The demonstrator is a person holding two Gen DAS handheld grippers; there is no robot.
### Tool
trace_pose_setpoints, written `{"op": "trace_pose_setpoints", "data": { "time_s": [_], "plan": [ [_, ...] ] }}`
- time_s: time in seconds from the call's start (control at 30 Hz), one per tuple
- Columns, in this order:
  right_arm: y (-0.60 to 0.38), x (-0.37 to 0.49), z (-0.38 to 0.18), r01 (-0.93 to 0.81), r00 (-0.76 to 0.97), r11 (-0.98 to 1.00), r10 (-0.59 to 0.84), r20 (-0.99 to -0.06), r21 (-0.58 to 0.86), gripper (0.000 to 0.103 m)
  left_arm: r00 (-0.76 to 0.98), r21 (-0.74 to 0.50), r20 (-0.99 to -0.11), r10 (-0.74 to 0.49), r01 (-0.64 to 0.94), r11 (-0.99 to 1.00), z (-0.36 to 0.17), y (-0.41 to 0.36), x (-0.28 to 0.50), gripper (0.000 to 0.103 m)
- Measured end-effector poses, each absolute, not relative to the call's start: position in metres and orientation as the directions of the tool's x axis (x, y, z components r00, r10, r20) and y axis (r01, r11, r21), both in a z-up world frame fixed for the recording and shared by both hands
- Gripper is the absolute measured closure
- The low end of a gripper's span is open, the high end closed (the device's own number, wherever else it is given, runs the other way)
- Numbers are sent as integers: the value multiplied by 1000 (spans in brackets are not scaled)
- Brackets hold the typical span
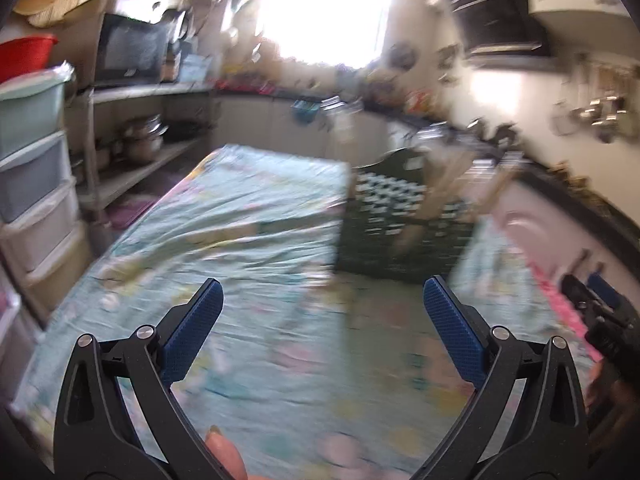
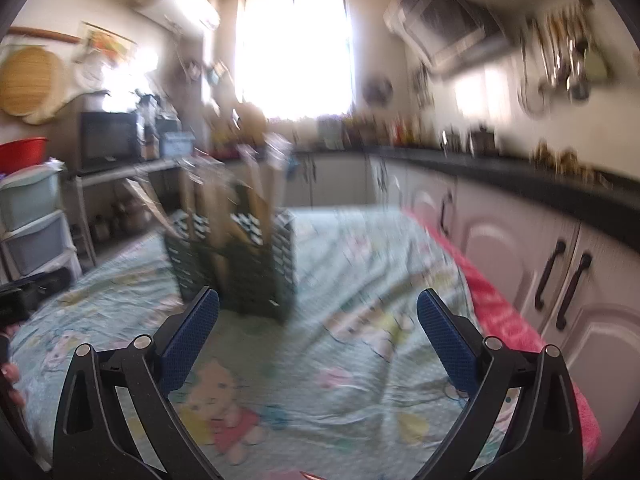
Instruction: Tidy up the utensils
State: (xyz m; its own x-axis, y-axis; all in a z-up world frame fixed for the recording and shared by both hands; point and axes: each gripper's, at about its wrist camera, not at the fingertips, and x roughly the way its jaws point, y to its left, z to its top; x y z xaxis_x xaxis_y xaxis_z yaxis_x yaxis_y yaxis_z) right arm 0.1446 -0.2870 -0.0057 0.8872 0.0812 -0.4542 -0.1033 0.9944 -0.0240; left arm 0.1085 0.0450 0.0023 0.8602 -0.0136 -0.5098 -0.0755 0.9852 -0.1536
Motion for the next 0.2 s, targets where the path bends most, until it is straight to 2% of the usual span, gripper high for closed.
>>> {"op": "trace_pose_setpoints", "data": {
  "time_s": [0.2],
  "plan": [
    [-341,259,-40,75,693,994,-108,-713,-78,6,678,-47,-718,160,-275,960,-35,116,207,10]
  ]
}}
